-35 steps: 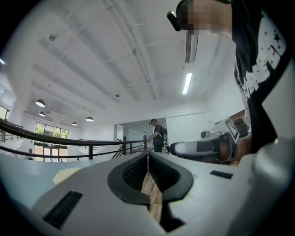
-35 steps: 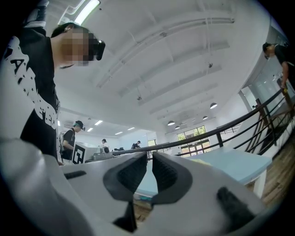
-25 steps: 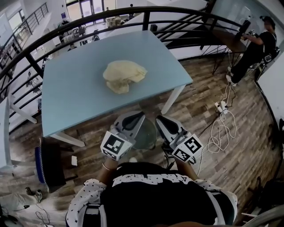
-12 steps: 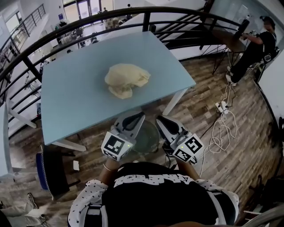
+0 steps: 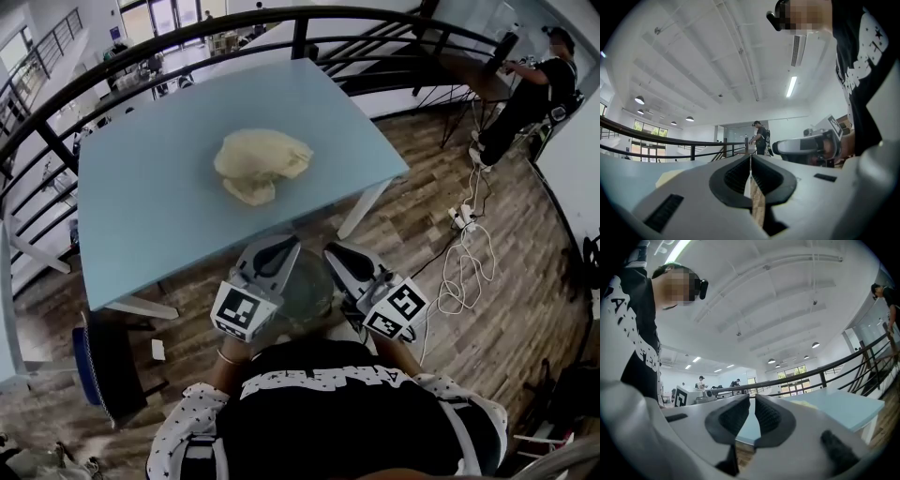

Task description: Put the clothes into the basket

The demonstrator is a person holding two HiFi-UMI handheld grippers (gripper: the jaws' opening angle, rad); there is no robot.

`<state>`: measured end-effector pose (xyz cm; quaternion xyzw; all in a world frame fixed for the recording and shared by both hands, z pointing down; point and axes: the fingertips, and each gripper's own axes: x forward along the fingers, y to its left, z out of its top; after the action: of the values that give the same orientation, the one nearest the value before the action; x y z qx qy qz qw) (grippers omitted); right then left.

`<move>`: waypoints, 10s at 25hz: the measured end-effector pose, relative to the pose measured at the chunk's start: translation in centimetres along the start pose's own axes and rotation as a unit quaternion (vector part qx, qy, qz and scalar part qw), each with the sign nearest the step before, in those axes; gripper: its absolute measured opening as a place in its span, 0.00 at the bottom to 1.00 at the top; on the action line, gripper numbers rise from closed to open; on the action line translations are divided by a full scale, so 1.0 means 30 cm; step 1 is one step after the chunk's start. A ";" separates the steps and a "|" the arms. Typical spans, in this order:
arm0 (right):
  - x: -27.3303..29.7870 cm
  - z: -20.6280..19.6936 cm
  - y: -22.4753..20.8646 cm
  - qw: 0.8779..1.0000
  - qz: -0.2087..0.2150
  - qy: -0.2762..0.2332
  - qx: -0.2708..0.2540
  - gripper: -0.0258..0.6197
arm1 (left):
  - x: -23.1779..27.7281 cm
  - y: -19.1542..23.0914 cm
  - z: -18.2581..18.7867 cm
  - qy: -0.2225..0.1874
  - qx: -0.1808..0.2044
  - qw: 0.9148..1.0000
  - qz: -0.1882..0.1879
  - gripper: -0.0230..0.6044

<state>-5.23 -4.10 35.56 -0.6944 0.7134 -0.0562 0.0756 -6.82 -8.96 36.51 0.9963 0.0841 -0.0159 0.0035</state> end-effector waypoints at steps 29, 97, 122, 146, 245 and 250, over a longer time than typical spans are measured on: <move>0.060 0.062 -0.323 0.984 0.174 0.006 0.026 0.09 | 0.262 0.065 0.016 0.026 0.021 0.985 0.168 0.07; 0.215 0.042 -0.363 0.968 0.247 0.032 -0.021 0.10 | 0.203 0.184 -0.060 0.041 0.028 0.962 0.268 0.07; 0.580 0.058 -0.652 0.936 0.351 0.033 -0.004 0.21 | 0.373 0.502 -0.039 0.047 0.025 0.925 0.377 0.07; 0.752 -0.045 -0.808 0.925 0.368 0.084 -0.046 0.34 | 0.417 0.621 -0.123 0.056 0.005 0.903 0.427 0.11; 0.962 -0.548 -0.841 0.853 0.446 0.270 -0.031 0.29 | 0.344 0.899 -0.621 0.125 -0.124 0.853 0.491 0.21; 0.949 -0.542 -0.835 0.852 0.449 0.269 -0.016 0.20 | 0.364 0.896 -0.615 0.126 -0.122 0.854 0.489 0.19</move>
<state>15.66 -33.70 55.32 -0.2572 0.9408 -0.1897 -0.1131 9.03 -33.46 54.71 0.8940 -0.4130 0.1239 0.1221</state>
